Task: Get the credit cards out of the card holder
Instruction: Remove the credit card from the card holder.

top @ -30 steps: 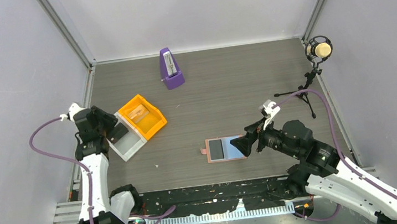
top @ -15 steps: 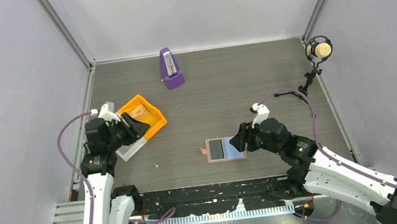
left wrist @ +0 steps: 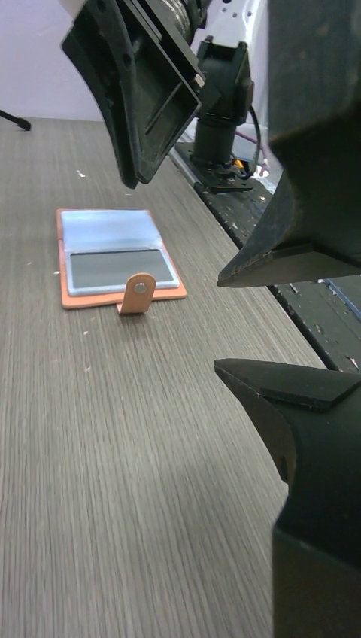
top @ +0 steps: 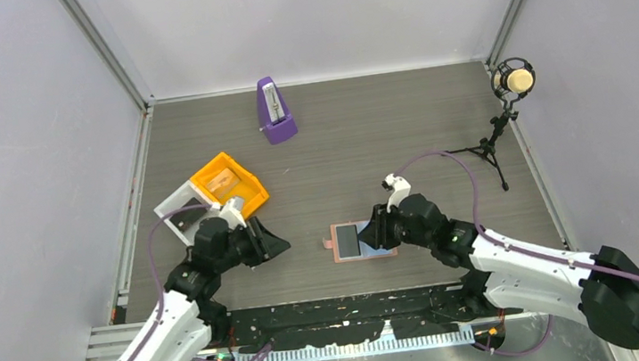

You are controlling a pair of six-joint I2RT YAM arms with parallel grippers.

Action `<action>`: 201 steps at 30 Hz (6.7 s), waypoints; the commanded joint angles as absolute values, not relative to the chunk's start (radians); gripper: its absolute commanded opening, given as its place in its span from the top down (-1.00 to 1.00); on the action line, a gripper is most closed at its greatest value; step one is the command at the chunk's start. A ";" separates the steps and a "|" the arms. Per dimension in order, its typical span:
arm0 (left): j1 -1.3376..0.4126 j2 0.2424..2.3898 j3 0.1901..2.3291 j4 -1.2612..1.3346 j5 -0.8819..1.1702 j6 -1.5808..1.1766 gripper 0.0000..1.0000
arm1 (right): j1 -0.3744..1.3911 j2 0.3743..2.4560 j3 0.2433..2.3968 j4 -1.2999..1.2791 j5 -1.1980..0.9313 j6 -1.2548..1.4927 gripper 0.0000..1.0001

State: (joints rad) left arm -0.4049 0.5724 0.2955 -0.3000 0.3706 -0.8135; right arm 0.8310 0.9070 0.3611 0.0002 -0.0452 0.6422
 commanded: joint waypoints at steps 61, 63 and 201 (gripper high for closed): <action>-0.878 1.496 0.484 0.326 0.077 -0.923 0.57 | 0.671 1.326 0.255 0.502 -0.268 0.665 0.34; -0.882 1.482 0.488 0.300 0.057 -0.910 0.57 | 0.670 1.324 0.255 0.498 -0.267 0.666 0.34; -0.863 1.187 0.794 -0.110 0.108 -1.277 -0.36 | 1.255 0.703 0.359 0.180 0.441 -0.226 0.89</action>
